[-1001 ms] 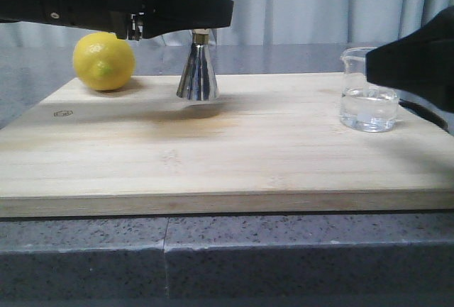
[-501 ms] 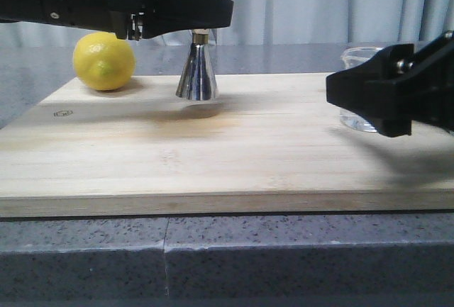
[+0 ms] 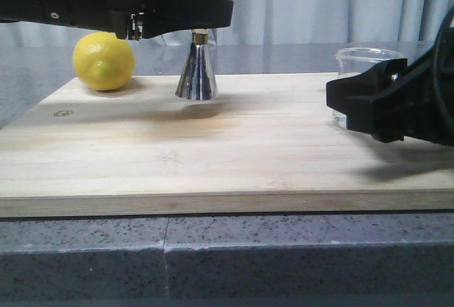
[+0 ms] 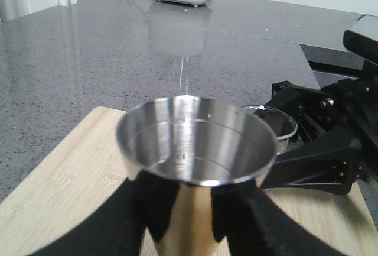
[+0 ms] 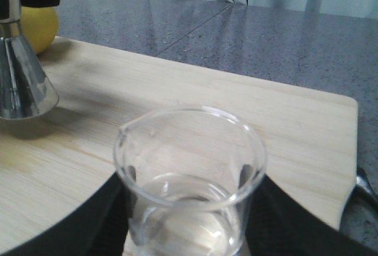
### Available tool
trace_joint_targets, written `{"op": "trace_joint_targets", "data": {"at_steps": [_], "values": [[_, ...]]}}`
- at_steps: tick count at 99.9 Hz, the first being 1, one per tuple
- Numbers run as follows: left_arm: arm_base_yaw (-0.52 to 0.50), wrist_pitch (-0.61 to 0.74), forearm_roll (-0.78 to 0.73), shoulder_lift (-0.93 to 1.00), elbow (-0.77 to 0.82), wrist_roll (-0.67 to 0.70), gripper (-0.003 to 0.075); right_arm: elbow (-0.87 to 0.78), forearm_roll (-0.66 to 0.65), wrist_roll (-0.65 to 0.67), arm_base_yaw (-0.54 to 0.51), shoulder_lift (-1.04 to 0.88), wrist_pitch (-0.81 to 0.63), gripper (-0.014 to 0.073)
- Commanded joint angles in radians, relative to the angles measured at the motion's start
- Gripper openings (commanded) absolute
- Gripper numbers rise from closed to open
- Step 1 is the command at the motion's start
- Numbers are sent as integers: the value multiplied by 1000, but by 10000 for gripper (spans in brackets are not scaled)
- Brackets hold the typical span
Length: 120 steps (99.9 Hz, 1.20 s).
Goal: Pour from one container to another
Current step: 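Lift the beaker with the right gripper and carry it over the jigger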
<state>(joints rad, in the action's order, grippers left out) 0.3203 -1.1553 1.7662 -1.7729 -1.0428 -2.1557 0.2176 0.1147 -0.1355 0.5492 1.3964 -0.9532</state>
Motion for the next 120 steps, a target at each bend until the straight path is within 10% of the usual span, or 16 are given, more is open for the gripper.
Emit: {"op": "trace_joint_targets", "data": {"at_steps": [1,35,120], "values": [[9,-99,82,39,-30,7,196,23,-13,0,1,-17,-87,246],[9,-99,82,39,-30,7,195,64,-10,0,1,-68,-24,240],[9,-99,82,39,-30,7,185,908,-289,-113,22,-148,1242,240]]}}
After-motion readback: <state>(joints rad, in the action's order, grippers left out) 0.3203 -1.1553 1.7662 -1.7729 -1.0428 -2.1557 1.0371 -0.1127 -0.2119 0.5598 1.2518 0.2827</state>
